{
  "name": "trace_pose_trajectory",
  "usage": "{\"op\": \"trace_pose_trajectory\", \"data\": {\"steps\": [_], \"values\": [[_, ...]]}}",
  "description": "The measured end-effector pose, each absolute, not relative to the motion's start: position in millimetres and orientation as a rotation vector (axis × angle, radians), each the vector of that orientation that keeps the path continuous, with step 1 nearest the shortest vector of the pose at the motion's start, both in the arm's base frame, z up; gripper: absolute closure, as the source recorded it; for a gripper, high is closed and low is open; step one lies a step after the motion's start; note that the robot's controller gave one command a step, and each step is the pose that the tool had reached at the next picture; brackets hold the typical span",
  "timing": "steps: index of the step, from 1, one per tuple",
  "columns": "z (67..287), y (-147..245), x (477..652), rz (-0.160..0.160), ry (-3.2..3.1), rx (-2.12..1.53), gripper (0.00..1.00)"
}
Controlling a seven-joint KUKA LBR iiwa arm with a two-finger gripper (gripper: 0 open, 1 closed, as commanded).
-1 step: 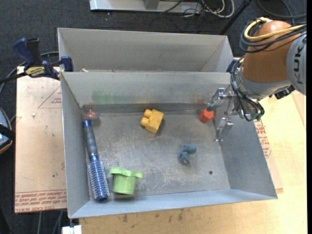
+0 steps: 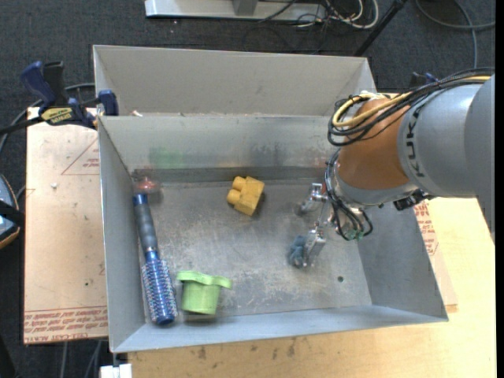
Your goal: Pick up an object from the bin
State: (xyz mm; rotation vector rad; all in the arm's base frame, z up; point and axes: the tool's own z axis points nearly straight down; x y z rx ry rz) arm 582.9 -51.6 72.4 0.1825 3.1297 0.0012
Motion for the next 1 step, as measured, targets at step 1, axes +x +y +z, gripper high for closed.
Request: {"op": "trace_pose_trajectory", "data": {"steps": [1], "values": [[76.6,-52.3,584.4,0.001,3.127,0.181,1.00]]}}
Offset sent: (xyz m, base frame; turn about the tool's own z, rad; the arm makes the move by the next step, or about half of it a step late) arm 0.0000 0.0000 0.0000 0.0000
